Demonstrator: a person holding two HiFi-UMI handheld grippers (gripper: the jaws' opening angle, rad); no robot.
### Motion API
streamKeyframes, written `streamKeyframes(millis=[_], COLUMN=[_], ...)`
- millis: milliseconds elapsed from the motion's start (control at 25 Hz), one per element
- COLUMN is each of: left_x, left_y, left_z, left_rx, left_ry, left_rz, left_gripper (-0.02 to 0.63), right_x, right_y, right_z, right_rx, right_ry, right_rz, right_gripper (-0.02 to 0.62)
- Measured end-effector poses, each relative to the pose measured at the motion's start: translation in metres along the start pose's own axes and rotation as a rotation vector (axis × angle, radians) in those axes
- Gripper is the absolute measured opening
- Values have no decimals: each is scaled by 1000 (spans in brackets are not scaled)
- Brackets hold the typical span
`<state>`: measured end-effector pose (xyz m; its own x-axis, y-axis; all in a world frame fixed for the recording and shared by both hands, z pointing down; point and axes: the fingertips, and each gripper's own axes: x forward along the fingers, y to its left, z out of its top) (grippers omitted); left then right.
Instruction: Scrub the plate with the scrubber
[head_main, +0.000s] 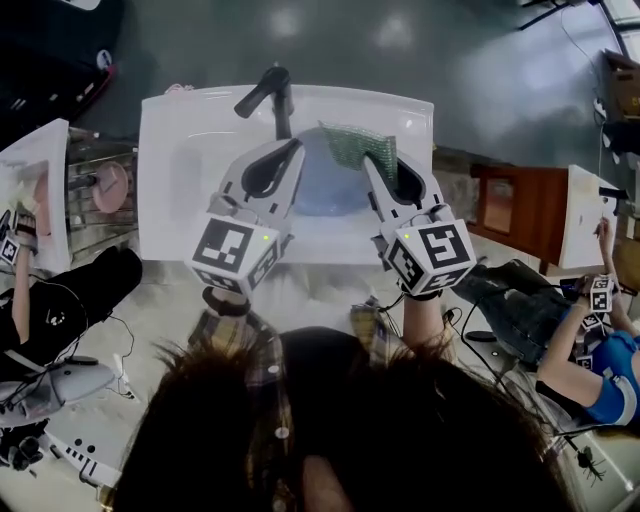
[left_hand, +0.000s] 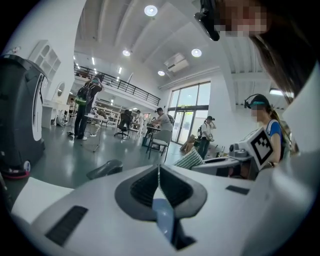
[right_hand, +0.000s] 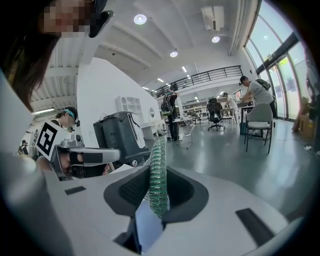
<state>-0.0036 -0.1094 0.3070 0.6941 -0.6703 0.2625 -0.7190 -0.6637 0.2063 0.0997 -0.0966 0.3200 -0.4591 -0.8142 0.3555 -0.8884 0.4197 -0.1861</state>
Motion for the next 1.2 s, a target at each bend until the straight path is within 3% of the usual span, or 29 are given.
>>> streamKeyframes(millis=[200,520,1000,1200], left_x=[0,7,31,41], left_y=[12,35,67,76], left_z=[-30,-110,-171,-198], left_rx=[-18,-43,-83,-120], left_ry=[48,205,282,349], left_rz=[15,-6,38,26], left_gripper=[21,21,23,100], right_x=[11,35,54,57], right_y=[-6,-11,-23,-27], right_z=[-19,-61,-102,-115], right_rx=[7,20,31,13], right_ry=[32,104,174,217], right_rz=[-15,-25,-47,-48], right_gripper=[100,100,100,100])
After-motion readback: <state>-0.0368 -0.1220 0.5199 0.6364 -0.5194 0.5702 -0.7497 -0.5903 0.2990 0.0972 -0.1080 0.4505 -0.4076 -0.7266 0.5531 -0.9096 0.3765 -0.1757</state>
